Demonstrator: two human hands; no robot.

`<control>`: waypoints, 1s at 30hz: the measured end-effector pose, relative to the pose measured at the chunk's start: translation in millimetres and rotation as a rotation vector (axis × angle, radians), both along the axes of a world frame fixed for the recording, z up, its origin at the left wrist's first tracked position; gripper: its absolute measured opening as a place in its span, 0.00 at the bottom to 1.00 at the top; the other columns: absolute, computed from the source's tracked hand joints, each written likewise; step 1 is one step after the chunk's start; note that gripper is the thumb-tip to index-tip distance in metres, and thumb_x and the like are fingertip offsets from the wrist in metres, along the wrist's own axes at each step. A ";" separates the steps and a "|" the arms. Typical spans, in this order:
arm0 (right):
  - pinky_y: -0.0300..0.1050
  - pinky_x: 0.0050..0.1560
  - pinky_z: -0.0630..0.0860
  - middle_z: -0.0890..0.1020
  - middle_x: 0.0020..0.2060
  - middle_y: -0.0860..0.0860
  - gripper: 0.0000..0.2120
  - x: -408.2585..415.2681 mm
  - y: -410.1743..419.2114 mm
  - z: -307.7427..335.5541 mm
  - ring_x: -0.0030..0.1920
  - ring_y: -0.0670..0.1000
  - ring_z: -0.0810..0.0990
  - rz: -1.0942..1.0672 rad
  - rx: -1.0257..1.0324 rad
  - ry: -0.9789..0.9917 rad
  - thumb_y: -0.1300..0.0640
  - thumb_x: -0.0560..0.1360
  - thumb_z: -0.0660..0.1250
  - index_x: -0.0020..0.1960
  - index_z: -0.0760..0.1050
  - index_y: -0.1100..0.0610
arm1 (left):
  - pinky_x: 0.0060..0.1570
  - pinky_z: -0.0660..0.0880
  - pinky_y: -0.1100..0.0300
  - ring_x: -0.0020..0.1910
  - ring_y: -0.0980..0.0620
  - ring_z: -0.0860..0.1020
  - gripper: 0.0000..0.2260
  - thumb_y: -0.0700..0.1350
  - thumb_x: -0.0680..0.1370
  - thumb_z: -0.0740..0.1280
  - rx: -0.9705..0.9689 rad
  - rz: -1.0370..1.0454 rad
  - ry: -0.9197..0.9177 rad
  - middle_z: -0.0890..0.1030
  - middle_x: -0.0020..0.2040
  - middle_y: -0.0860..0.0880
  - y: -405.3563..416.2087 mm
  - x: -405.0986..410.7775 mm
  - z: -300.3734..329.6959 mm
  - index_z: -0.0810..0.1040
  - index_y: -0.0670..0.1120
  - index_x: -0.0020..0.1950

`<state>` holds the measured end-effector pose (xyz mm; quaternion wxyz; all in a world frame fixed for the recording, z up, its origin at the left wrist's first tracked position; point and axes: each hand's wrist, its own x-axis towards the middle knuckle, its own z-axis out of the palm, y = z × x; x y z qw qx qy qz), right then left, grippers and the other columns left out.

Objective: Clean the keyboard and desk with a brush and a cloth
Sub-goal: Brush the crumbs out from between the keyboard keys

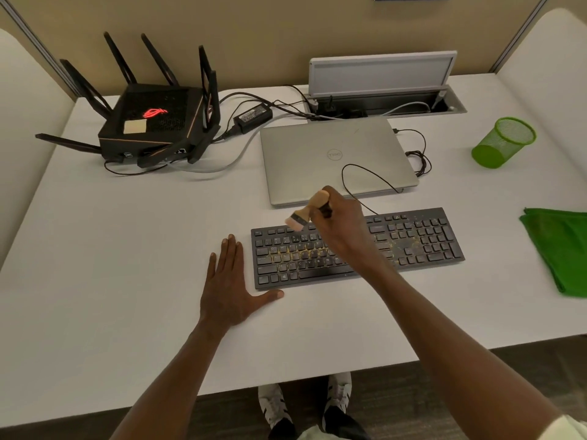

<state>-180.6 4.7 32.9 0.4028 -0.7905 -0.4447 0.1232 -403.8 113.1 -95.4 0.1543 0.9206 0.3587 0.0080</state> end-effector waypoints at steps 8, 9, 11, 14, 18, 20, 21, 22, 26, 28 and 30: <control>0.38 0.36 0.74 0.84 0.39 0.50 0.06 -29.2 32.2 -7.5 0.35 0.44 0.78 0.170 -0.073 -0.113 0.56 0.80 0.65 0.53 0.79 0.57 | 0.81 0.40 0.48 0.82 0.50 0.36 0.65 0.87 0.63 0.48 -0.010 0.006 0.018 0.38 0.83 0.45 -0.6 0.5 2.8 0.44 0.40 0.83; 0.40 0.37 0.76 0.84 0.39 0.50 0.07 -32.1 34.7 -8.5 0.36 0.46 0.79 0.191 -0.071 -0.136 0.56 0.80 0.65 0.52 0.80 0.57 | 0.81 0.40 0.47 0.82 0.50 0.36 0.65 0.87 0.63 0.48 -0.016 0.009 0.010 0.38 0.83 0.45 -0.4 0.7 2.8 0.45 0.40 0.83; 0.41 0.38 0.75 0.84 0.38 0.50 0.06 -36.5 38.1 -10.0 0.35 0.46 0.79 0.237 -0.045 -0.160 0.57 0.79 0.66 0.50 0.81 0.58 | 0.81 0.40 0.47 0.82 0.50 0.36 0.65 0.87 0.63 0.48 -0.025 0.012 0.006 0.38 0.83 0.45 -0.2 0.6 3.3 0.44 0.40 0.83; 0.42 0.37 0.73 0.84 0.36 0.52 0.05 -42.4 39.6 -13.7 0.34 0.49 0.78 0.298 -0.070 -0.216 0.60 0.78 0.66 0.49 0.80 0.58 | 0.80 0.38 0.48 0.82 0.50 0.35 0.64 0.87 0.63 0.47 -0.011 0.003 0.025 0.37 0.83 0.45 -0.5 0.3 3.6 0.43 0.40 0.83; 0.39 0.35 0.70 0.83 0.36 0.51 0.05 -48.6 37.7 -17.2 0.33 0.44 0.73 0.341 -0.124 -0.242 0.65 0.76 0.65 0.48 0.79 0.59 | 0.80 0.38 0.48 0.82 0.49 0.35 0.64 0.87 0.64 0.48 0.002 0.002 0.022 0.38 0.83 0.44 -0.5 0.0 3.3 0.44 0.40 0.83; 0.38 0.36 0.69 0.84 0.37 0.50 0.05 -50.5 37.8 -15.2 0.33 0.43 0.73 0.340 -0.105 -0.244 0.66 0.76 0.66 0.47 0.79 0.59 | 0.80 0.38 0.48 0.82 0.49 0.36 0.64 0.86 0.65 0.49 0.002 0.001 0.016 0.38 0.83 0.44 -0.6 0.2 3.0 0.44 0.40 0.83; 0.37 0.36 0.68 0.84 0.37 0.50 0.05 -50.6 38.8 -13.8 0.33 0.42 0.73 0.334 -0.081 -0.243 0.66 0.75 0.65 0.46 0.79 0.59 | 0.80 0.38 0.48 0.82 0.49 0.36 0.63 0.86 0.65 0.50 0.000 0.002 0.011 0.39 0.83 0.44 -0.6 0.2 2.6 0.45 0.39 0.83; 0.37 0.36 0.68 0.84 0.36 0.50 0.05 -50.4 40.3 -13.1 0.33 0.42 0.72 0.326 -0.063 -0.244 0.66 0.75 0.65 0.46 0.79 0.59 | 0.80 0.38 0.48 0.82 0.49 0.37 0.63 0.86 0.65 0.52 -0.001 0.003 0.003 0.40 0.83 0.44 -0.7 0.2 2.3 0.46 0.39 0.83; 0.37 0.35 0.67 0.83 0.34 0.51 0.05 -53.0 41.2 -15.0 0.32 0.44 0.73 0.345 -0.100 -0.247 0.65 0.75 0.66 0.46 0.79 0.58 | 0.80 0.38 0.48 0.82 0.49 0.37 0.63 0.85 0.65 0.53 -0.010 0.000 0.007 0.39 0.83 0.44 -0.4 -0.1 2.1 0.45 0.40 0.83; 0.35 0.33 0.64 0.82 0.33 0.52 0.03 -56.6 35.3 -16.9 0.31 0.46 0.72 0.363 -0.119 -0.272 0.65 0.76 0.66 0.45 0.78 0.59 | 0.80 0.38 0.48 0.82 0.49 0.36 0.63 0.85 0.65 0.53 -0.011 -0.005 0.004 0.38 0.83 0.44 -0.2 -0.3 2.1 0.43 0.40 0.83; 0.31 0.32 0.61 0.81 0.32 0.52 0.04 -58.6 29.4 -16.3 0.30 0.45 0.71 0.364 -0.119 -0.275 0.66 0.75 0.66 0.44 0.78 0.60 | 0.81 0.38 0.47 0.82 0.49 0.36 0.63 0.85 0.65 0.52 -0.010 -0.010 0.005 0.37 0.82 0.45 0.0 -0.5 1.5 0.42 0.41 0.83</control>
